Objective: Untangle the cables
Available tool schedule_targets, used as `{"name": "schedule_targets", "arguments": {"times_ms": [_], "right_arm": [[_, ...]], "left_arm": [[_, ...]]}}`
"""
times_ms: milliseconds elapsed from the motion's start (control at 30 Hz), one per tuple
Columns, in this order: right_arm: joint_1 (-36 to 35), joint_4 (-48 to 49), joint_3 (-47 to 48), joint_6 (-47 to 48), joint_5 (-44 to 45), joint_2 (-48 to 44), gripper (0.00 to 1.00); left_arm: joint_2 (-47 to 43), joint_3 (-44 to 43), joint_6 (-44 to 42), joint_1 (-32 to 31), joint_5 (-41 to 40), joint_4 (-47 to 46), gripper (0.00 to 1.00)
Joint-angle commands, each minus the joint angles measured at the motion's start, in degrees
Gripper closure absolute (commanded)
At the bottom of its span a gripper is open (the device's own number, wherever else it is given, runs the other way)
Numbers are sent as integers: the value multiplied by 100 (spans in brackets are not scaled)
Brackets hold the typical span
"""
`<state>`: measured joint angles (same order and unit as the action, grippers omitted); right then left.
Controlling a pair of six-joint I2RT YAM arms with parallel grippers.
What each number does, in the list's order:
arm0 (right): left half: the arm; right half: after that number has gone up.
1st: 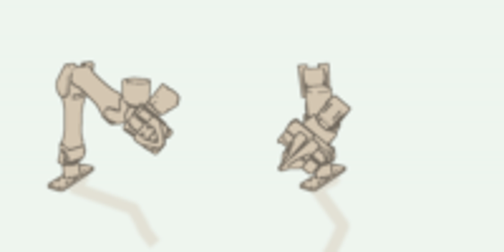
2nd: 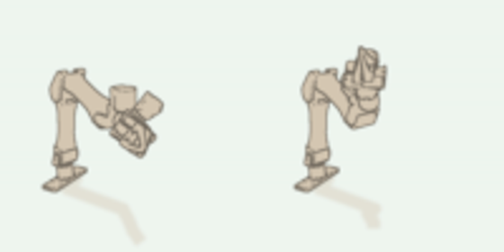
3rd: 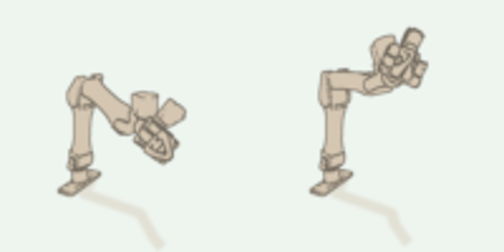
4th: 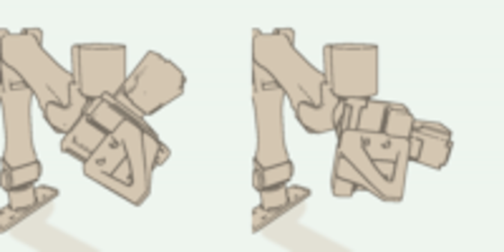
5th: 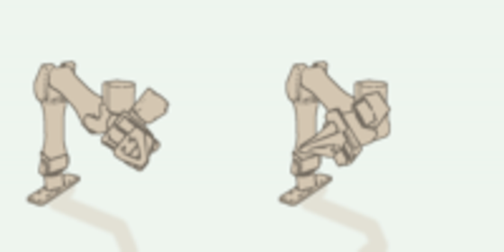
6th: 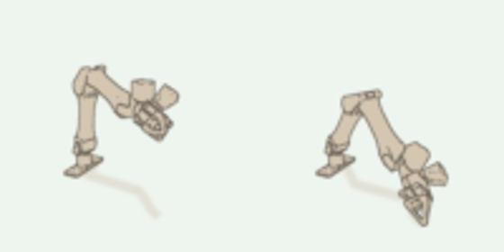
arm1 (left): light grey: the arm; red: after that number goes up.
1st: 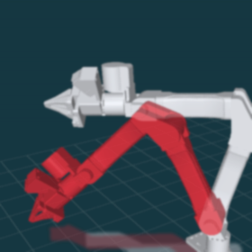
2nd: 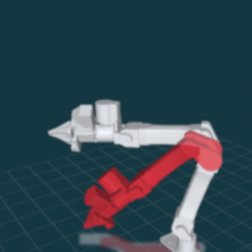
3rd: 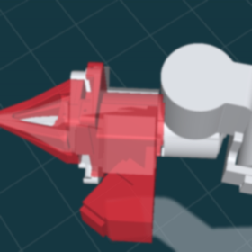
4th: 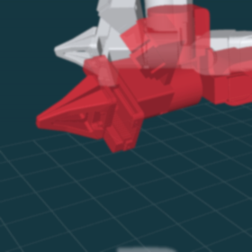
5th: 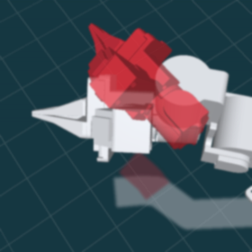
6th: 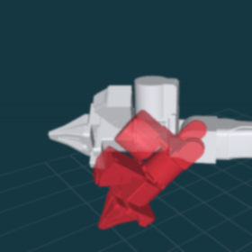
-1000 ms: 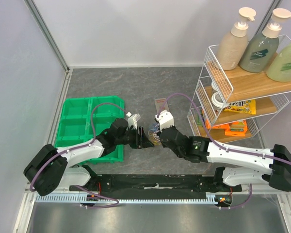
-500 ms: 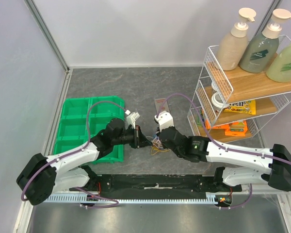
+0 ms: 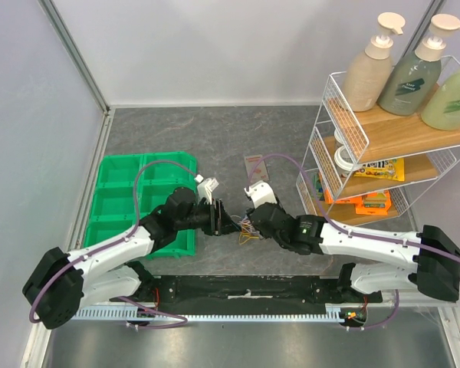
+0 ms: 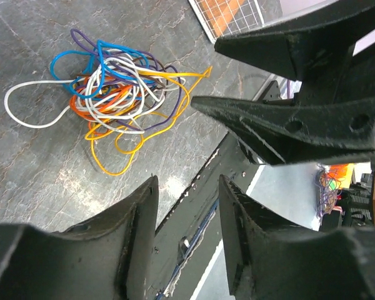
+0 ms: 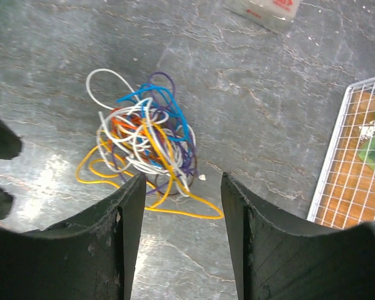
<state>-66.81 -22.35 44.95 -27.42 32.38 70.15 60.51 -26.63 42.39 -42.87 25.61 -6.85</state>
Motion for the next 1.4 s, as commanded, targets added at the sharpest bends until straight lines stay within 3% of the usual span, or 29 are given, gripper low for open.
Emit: {"name": "schedule_targets", "arguments": {"times_ms": [0, 67, 233, 267, 433, 600, 700, 767, 933, 1133, 1167, 1300, 1367], "right_arm": [[360, 178, -196, 350, -222, -133, 44], [379, 432, -389, 614, -442, -159, 54], [379, 776, -540, 940, -759, -396, 98], [388, 811, -549, 992, -908, -493, 100], [379, 636, -286, 1177, -1847, -1134, 100], [379, 258, 119, 1327, -2517, -1425, 100], [388, 170, 225, 1388, -2500, -1469, 100], [379, 187, 269, 1380, -2482, -1548, 100], [379, 213, 374, 1336, -2342, -1706, 100], [379, 169, 462, 1318, -2333, -1715, 100], [379, 169, 471, 1318, -2342, -1715, 100], [379, 178, 410, 1318, -2228, -1733, 97], [379, 231, 270, 1266, -1974, -1689, 81]], "left_arm": [[118, -246, -91, -11, 15, -106, 48], [145, -290, -82, -11, 41, -106, 45], [259, -456, 24, -2, 120, -273, 39], [277, -518, -37, -2, 233, -360, 38], [41, -712, -845, -19, 533, -878, 43], [-233, -370, -1496, -11, 112, -2160, 42], [-215, -386, -1803, -11, -108, -2303, 42], [-102, -526, -1980, -11, 372, -2225, 43], [303, -861, -1963, -11, 1411, -1741, 55], [286, -545, -1734, -11, 1816, -1952, 55], [295, -553, -1752, -11, 1773, -1882, 59], [181, -773, -1910, -19, 1176, -1207, 94], [49, -992, -1989, -11, 938, -767, 98]]}}
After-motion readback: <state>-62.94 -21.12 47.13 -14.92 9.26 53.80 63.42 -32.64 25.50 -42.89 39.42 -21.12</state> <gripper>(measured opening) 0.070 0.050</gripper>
